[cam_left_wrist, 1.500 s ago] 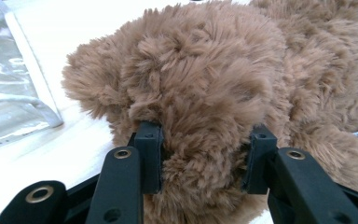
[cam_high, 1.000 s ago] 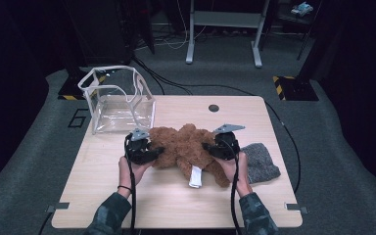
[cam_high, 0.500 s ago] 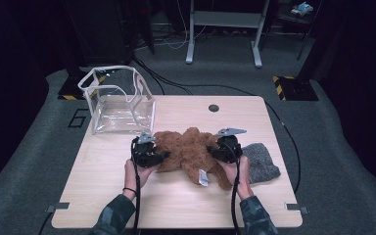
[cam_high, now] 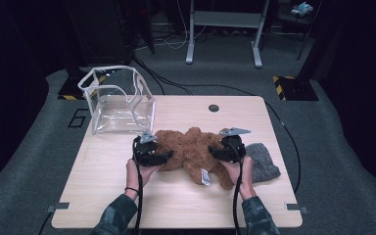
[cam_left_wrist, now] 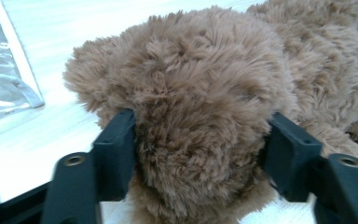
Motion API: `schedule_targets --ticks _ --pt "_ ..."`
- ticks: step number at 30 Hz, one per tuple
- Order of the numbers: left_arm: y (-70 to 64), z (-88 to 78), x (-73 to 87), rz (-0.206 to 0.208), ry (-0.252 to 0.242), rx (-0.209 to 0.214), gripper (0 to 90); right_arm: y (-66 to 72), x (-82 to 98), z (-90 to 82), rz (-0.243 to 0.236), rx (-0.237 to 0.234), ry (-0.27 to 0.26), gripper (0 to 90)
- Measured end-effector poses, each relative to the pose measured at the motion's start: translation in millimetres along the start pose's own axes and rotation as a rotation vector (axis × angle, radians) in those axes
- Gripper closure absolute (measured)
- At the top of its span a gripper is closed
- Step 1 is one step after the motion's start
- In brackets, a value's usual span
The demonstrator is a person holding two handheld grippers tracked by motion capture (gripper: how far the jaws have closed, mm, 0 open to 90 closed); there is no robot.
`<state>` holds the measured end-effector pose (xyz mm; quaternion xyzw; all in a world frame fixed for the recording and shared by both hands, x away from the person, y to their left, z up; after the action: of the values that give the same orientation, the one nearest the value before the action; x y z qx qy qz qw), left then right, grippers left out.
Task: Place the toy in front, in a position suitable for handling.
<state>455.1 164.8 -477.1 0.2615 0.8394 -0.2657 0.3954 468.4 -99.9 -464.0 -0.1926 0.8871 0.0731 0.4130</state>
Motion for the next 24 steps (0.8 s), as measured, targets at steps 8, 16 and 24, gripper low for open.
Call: schedule_targets --ticks 8,16,24 --pt "-0.1 -8.9 1.0 0.023 -0.019 -0.040 19.9 -11.3 3.3 -17.7 -0.003 -0.003 -0.005 15.0" --pt "2.6 -18.3 8.1 0.022 -0.020 -0.044 15.0 -39.7 20.7 -44.3 0.016 0.020 -0.016 8.7" --pt "5.7 -14.3 31.4 0.033 -0.003 -0.028 15.3 -73.0 45.8 -55.8 0.047 0.097 0.012 8.4"
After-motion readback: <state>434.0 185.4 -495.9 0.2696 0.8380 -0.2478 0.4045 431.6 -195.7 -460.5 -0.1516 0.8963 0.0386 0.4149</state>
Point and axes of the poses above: each handheld gripper's, and its own axes: z roughly forward along the jaws, x roughly out of its underside, y roughly to its left, the point moved 4 cm from there along z, roughly forward along the jaws, and after that the axes turned 10 degrees about x, right-handed, at the moved point
